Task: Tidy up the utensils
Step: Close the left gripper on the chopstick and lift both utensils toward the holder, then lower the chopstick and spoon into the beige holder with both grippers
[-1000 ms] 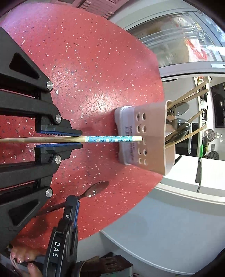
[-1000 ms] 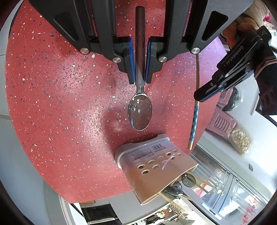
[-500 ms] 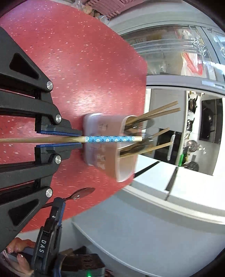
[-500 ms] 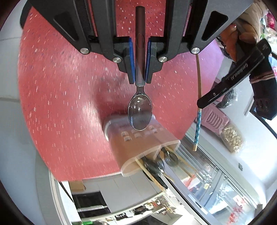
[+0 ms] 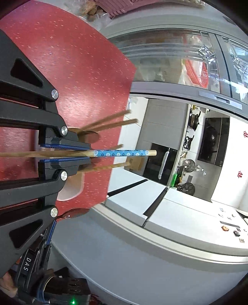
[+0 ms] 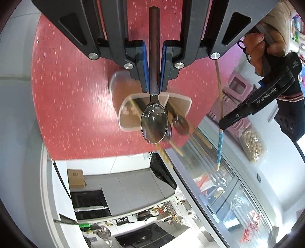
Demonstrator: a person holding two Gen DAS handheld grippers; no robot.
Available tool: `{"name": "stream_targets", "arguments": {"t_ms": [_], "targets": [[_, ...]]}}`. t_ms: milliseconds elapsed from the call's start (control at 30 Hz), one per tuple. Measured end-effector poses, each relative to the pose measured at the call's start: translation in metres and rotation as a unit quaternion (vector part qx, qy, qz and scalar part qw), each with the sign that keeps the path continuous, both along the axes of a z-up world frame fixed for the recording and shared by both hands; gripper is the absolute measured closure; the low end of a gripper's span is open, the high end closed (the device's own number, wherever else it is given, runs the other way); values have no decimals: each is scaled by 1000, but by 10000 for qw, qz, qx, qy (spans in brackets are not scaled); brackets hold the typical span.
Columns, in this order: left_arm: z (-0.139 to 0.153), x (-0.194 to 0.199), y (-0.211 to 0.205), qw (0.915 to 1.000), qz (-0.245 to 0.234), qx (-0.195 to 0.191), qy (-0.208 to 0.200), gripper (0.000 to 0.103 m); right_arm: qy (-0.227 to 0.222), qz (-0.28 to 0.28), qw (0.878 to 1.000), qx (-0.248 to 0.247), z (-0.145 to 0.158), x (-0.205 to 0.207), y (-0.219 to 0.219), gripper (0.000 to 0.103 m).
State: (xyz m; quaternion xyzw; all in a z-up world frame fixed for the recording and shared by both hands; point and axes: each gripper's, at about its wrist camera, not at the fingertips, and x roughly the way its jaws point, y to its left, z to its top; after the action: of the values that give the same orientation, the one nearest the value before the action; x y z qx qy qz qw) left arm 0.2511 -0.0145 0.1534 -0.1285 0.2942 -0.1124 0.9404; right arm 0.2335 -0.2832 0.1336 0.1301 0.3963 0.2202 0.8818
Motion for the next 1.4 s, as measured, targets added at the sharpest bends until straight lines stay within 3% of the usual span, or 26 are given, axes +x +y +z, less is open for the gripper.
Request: {"name": "stream_targets", "arguments": {"t_ms": [300, 433, 700, 1133, 1400], "targets": [[10, 50, -10, 9994, 182, -127, -262, 68, -460, 50, 9989, 94, 21, 53, 17, 90], [7, 67, -14, 9988, 271, -113, -398, 68, -597, 43, 9980, 220, 19, 76, 19, 90], [-8, 88, -13, 9972, 509, -12, -543, 68, -1092, 165, 9938, -161, 2, 100, 40, 90], [-31, 73, -28, 9899, 689, 215, -1224, 68, -1920, 299, 9770, -884, -26, 89, 61, 91], [-45, 60, -34, 9884, 748, 472, -1237, 68, -2233, 453, 9661, -1213, -39, 64, 66, 91]]}}
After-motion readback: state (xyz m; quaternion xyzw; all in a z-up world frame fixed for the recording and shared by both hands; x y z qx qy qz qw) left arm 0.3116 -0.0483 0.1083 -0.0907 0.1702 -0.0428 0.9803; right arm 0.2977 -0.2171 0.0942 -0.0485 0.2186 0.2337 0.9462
